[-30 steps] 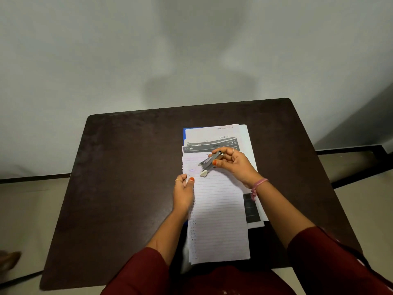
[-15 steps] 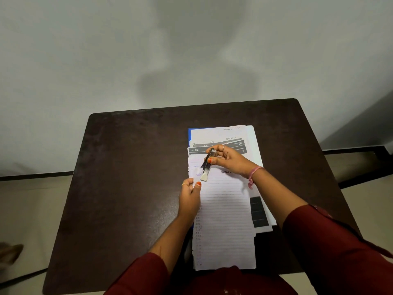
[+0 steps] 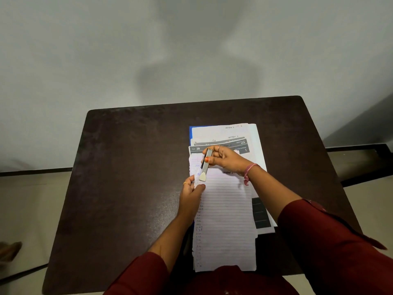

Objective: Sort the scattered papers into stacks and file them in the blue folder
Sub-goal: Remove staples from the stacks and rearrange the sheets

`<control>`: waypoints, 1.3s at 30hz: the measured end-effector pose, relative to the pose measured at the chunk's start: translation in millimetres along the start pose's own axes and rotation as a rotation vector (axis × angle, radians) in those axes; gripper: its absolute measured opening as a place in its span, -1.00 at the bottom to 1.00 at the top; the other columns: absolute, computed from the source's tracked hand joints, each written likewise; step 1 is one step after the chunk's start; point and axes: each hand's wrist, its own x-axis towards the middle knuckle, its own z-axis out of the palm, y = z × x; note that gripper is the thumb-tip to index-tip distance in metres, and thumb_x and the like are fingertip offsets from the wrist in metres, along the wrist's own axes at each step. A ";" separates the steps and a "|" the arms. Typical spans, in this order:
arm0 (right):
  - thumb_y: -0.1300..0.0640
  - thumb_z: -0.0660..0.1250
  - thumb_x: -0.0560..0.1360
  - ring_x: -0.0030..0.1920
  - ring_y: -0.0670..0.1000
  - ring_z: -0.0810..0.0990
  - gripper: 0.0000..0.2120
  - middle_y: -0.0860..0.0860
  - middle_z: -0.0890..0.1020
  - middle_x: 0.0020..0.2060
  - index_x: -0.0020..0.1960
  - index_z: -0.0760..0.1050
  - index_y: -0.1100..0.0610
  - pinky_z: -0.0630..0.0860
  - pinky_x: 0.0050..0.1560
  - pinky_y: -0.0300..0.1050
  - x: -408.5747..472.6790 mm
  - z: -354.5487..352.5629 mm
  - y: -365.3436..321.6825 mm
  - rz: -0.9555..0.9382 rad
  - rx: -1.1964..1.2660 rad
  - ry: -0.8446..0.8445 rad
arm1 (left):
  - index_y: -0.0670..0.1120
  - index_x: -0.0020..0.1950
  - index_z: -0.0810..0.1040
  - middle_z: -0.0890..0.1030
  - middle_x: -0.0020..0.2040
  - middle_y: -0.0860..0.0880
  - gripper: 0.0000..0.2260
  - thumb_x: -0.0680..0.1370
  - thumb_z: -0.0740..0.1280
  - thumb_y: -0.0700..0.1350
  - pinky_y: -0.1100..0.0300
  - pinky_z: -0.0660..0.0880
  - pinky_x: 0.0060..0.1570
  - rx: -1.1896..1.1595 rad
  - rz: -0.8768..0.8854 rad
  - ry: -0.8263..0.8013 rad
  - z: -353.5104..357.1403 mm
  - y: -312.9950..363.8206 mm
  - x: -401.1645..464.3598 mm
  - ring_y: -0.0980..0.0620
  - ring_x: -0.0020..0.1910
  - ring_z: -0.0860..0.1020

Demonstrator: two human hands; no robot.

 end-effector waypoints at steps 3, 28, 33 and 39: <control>0.25 0.28 0.55 0.07 -0.01 0.62 -0.76 0.03 0.61 0.07 0.22 0.42 0.19 0.58 -0.02 -0.27 0.3 1.3 -1.6 -0.011 0.001 -0.002 | -0.07 0.24 0.43 0.64 0.08 -0.04 -0.63 0.47 0.36 -0.03 -0.07 0.56 0.11 -0.024 -0.010 -0.017 -0.8 -1.2 2.5 -0.04 0.04 0.63; 0.21 0.30 0.55 0.00 -0.04 0.65 -0.75 0.04 0.64 0.00 0.20 0.43 0.23 0.59 0.06 -0.20 1.0 -8.5 3.1 0.014 -0.068 -0.029 | -0.13 0.13 0.55 0.68 -0.02 -0.11 -0.74 0.52 0.39 -0.03 0.02 0.61 -0.04 -0.011 0.010 -0.038 -3.8 -1.6 8.0 -0.09 -0.05 0.66; 0.22 0.32 0.52 0.09 0.05 0.64 -0.77 0.11 0.66 0.04 0.17 0.46 0.19 0.56 0.14 -0.13 -5.7 -21.0 9.0 0.000 0.194 0.035 | -0.22 0.21 0.51 0.66 0.09 -0.16 -0.72 0.50 0.39 -0.28 -0.08 0.58 0.07 -0.103 -0.055 -0.130 -10.7 -6.2 3.3 -0.12 0.04 0.65; 0.21 0.47 0.29 -0.11 -0.04 0.68 -0.64 0.06 0.69 -0.11 0.05 0.49 0.19 0.61 -0.11 -0.24 -35.2 -39.4 22.0 -0.132 0.636 0.460 | -0.24 0.13 0.55 0.68 0.04 -0.15 -0.81 0.53 0.36 -0.27 -0.04 0.60 0.04 -0.093 -0.095 -0.096 -10.3 -7.1 -3.8 -0.12 0.00 0.66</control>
